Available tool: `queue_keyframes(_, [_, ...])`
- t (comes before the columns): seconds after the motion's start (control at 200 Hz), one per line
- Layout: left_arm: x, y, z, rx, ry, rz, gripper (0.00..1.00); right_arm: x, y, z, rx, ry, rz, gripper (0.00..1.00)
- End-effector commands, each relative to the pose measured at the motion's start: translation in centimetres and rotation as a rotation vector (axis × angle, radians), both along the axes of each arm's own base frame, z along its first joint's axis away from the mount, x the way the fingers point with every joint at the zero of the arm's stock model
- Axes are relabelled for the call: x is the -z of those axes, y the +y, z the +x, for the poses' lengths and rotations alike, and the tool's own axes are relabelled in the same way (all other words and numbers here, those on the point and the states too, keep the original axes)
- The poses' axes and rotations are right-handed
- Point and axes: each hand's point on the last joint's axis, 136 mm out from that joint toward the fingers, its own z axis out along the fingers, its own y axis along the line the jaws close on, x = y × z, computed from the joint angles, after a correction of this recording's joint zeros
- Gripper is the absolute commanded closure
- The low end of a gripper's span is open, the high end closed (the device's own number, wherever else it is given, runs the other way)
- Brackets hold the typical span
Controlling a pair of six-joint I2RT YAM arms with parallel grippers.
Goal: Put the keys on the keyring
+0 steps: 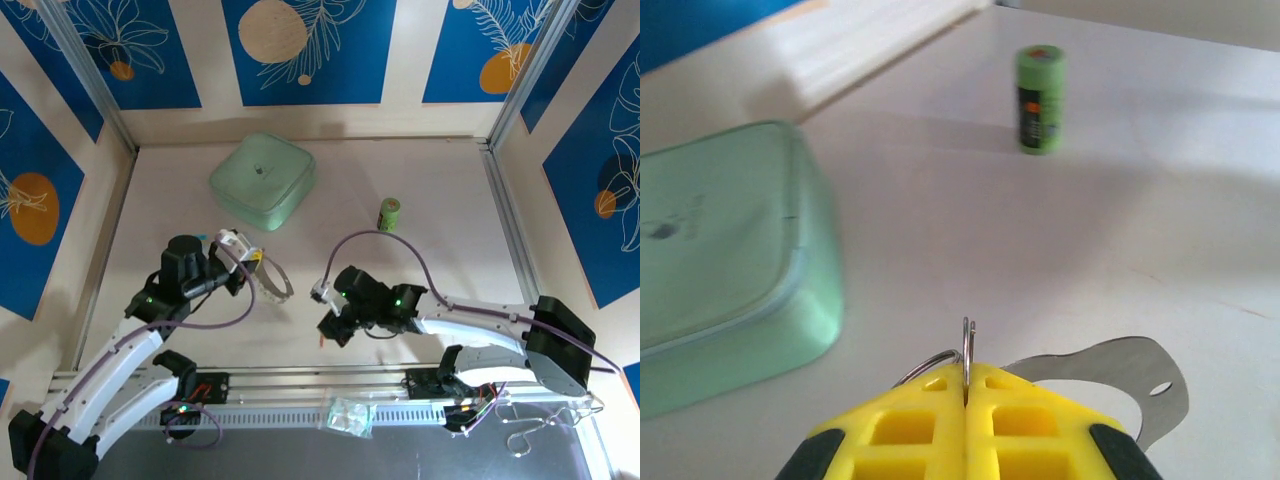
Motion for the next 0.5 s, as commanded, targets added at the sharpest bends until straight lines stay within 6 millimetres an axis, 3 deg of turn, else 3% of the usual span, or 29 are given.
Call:
queue_keyframes(0.0, [-1.1, -2.1, -2.4, 0.195, 0.01, -0.011, 1.0, 1.8, -2.8, 0.1, 0.178, 0.211, -0.071, 1.0])
queue_keyframes(0.255, [0.1, -4.3, -4.0, 0.352, 0.075, 0.007, 1.0, 2.2, -3.0, 3.1, 0.264, 0.262, -0.066, 1.0])
queue_keyframes(0.495, [0.8, -5.6, -3.7, 0.39, 0.079, 0.017, 1.0, 3.6, -2.5, 5.6, 0.297, 0.262, -0.117, 1.0])
